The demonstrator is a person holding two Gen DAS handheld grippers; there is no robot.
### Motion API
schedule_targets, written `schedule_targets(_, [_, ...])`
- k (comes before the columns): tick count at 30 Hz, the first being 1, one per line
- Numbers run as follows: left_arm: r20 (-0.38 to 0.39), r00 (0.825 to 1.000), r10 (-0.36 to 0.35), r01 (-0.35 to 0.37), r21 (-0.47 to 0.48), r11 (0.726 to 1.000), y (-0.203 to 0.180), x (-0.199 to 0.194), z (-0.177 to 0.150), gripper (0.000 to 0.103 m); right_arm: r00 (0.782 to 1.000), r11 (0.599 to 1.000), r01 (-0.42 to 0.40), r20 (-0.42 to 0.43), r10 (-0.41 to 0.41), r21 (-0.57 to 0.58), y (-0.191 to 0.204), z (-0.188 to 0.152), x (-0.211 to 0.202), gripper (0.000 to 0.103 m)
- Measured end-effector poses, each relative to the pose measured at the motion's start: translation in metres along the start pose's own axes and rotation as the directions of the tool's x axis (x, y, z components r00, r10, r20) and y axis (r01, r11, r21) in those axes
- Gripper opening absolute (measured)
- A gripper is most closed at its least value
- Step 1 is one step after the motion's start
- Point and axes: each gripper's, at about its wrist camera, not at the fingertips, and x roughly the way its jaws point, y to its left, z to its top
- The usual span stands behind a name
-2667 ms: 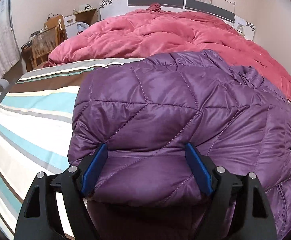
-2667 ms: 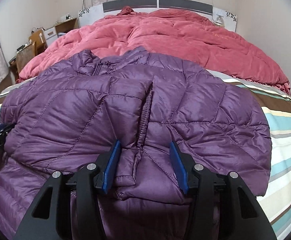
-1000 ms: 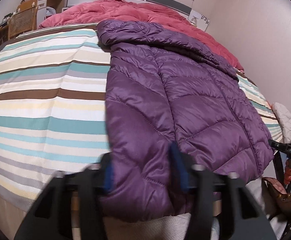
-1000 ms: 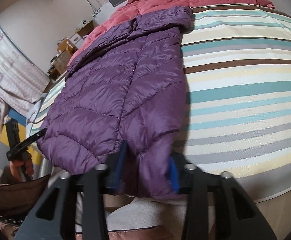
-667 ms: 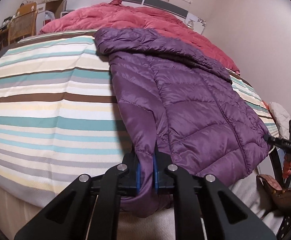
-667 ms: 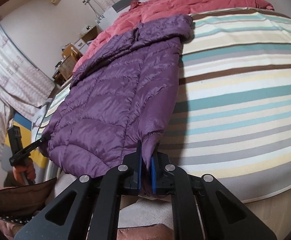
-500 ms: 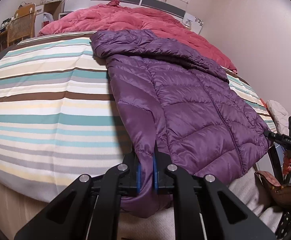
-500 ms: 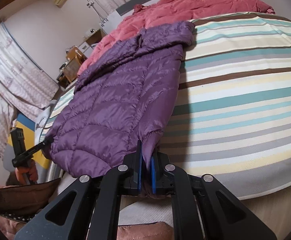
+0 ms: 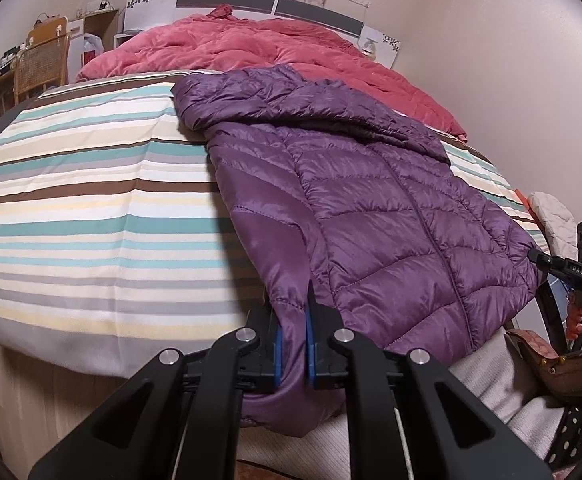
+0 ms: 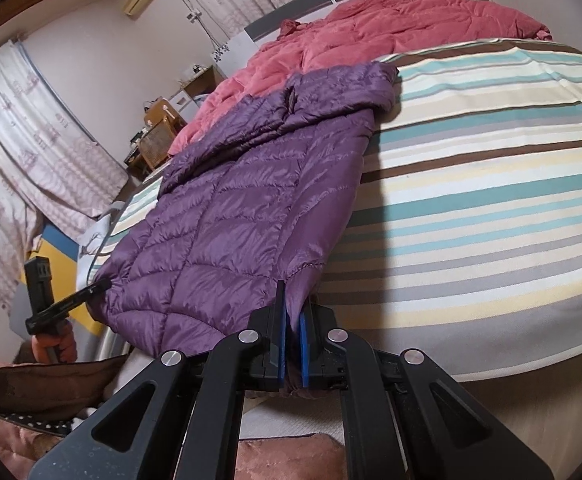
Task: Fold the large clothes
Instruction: 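Grasp the jacket hem with both grippers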
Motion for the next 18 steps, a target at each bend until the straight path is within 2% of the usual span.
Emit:
schedule_targets(4, [-0.001, 1.000, -0.005, 0.005, 0.006, 1.000, 0.000, -0.007, -0.002, 0.007, 1.000, 1.000, -0.018, 0.009, 0.018, 0.003, -0.001, 0.001, -0.005, 0.005])
schedule_targets(10, [0.018, 1.000, -0.025, 0.025, 0.001, 1.000, -0.002, -0.028, -0.003, 0.007, 0.994, 0.995, -0.101, 0.032, 0.101, 0.020, -0.002, 0.004, -0.019, 0.005])
schedule_targets(14, [0.034, 0.998, -0.059, 0.060, -0.029, 0.998, 0.002, -0.049, -0.004, 0.006, 0.979, 0.980, -0.192, 0.078, 0.187, 0.056, -0.004, 0.009, -0.037, 0.005])
schedule_targets(18, [0.091, 0.989, -0.113, 0.121, -0.091, 0.988, 0.013, -0.074, 0.003, 0.004, 0.965, 0.967, -0.244, 0.112, 0.236, 0.068, -0.005, 0.019, -0.049, 0.005])
